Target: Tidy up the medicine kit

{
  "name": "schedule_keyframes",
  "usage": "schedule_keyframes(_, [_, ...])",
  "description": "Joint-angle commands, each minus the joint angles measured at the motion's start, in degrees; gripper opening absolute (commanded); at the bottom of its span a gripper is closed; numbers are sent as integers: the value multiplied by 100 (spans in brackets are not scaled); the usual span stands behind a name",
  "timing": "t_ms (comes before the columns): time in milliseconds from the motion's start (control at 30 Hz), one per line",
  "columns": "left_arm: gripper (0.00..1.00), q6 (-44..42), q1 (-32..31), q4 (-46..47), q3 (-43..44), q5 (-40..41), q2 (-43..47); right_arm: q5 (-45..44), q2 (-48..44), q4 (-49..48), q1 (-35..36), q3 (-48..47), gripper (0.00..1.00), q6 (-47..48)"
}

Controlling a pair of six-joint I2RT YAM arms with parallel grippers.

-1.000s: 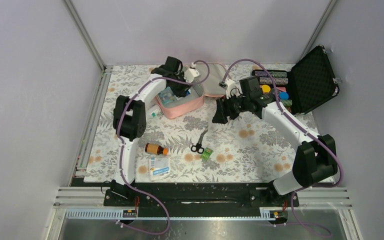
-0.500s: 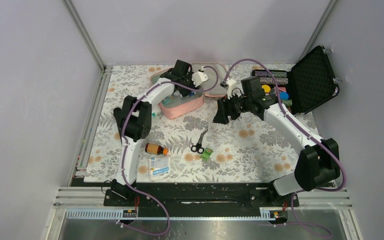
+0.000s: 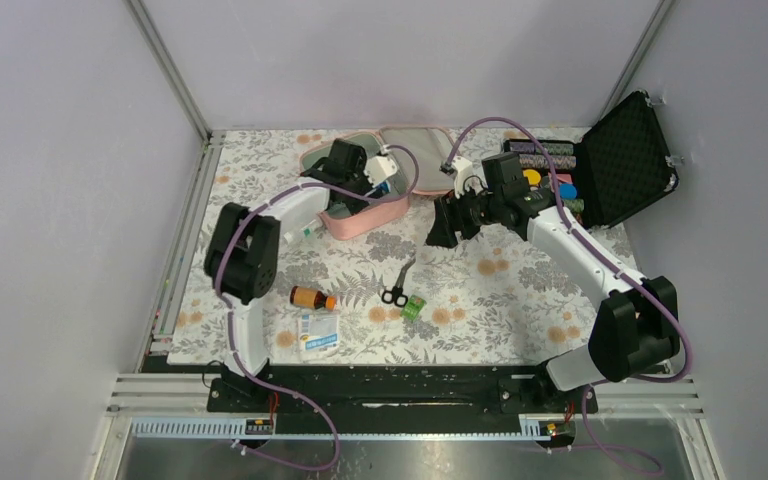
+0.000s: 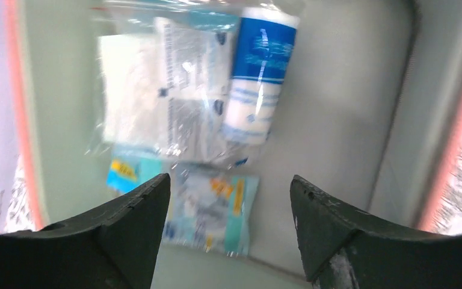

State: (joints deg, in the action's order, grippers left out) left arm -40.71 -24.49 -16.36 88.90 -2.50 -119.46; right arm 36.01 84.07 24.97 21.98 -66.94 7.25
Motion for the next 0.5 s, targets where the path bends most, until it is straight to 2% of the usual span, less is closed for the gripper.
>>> schedule_keyframes(0, [73, 730, 43, 1138, -686, 21, 1534, 15, -6, -31, 28, -70, 72, -1])
schedule_keyframes(100, [74, 1101, 166, 881, -1196, -446, 2194, 73, 76, -34, 34, -91, 72, -105])
schedule_keyframes(200, [74, 938, 367, 23, -1692, -1360, 2876, 132, 90, -97, 35, -34, 72, -172])
schedule_keyframes(333, [74, -342, 589, -1863, -2015, -2401, 3429, 149, 79, -244, 35, 69, 73, -210])
schedule_keyframes(400, [72, -1151, 643, -2903, -2078, -2577, 3473, 182, 119, -272, 39, 71, 73, -248])
schedule_keyframes(467, [71, -1800, 681, -3457, -2371, -2502, 3555, 231, 183, -273, 35, 39, 73, -301])
